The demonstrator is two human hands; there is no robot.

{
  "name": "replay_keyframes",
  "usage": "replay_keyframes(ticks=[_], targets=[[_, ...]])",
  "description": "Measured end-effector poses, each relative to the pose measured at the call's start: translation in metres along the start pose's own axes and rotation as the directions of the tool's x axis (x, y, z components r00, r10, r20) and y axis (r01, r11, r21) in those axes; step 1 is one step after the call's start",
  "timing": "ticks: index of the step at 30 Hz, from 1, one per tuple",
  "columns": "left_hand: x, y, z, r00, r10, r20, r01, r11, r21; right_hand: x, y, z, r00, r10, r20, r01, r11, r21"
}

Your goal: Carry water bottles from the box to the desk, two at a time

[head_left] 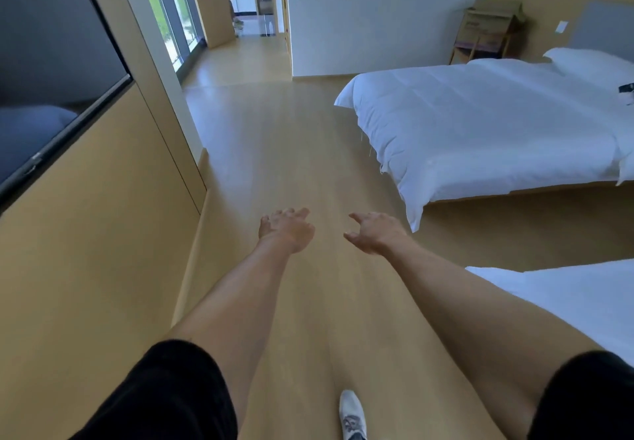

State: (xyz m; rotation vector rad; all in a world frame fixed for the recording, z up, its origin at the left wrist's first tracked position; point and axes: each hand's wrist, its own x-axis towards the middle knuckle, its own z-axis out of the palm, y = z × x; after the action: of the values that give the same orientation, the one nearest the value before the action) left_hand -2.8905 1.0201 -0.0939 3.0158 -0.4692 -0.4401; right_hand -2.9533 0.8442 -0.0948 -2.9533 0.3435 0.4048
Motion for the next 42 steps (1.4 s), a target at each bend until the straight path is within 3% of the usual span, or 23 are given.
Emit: replay_keyframes(ticks=[16,33,42], targets=[[0.258,0.007,-0.078,0.995,-0.098,0.0,0.098,0.992,-0.079,0.273,0.013,-0.085,0.993,-0.108,0.045,0.11,0.994,-0.03],[0.615,-0.09,-0.179,1.0,-0.008,0.027,0.01,0.995,-0.095,0.614,-0.046,-0.184,0.999,0.014,0.031,-0.014,1.0,-0.02],[0.774,-0.11,-0.218,0.999,0.025,0.036,-0.022,0.997,-0.074,0.776,-0.057,-0.217,0.999,0.028,0.021,-0.028,1.0,0.006]])
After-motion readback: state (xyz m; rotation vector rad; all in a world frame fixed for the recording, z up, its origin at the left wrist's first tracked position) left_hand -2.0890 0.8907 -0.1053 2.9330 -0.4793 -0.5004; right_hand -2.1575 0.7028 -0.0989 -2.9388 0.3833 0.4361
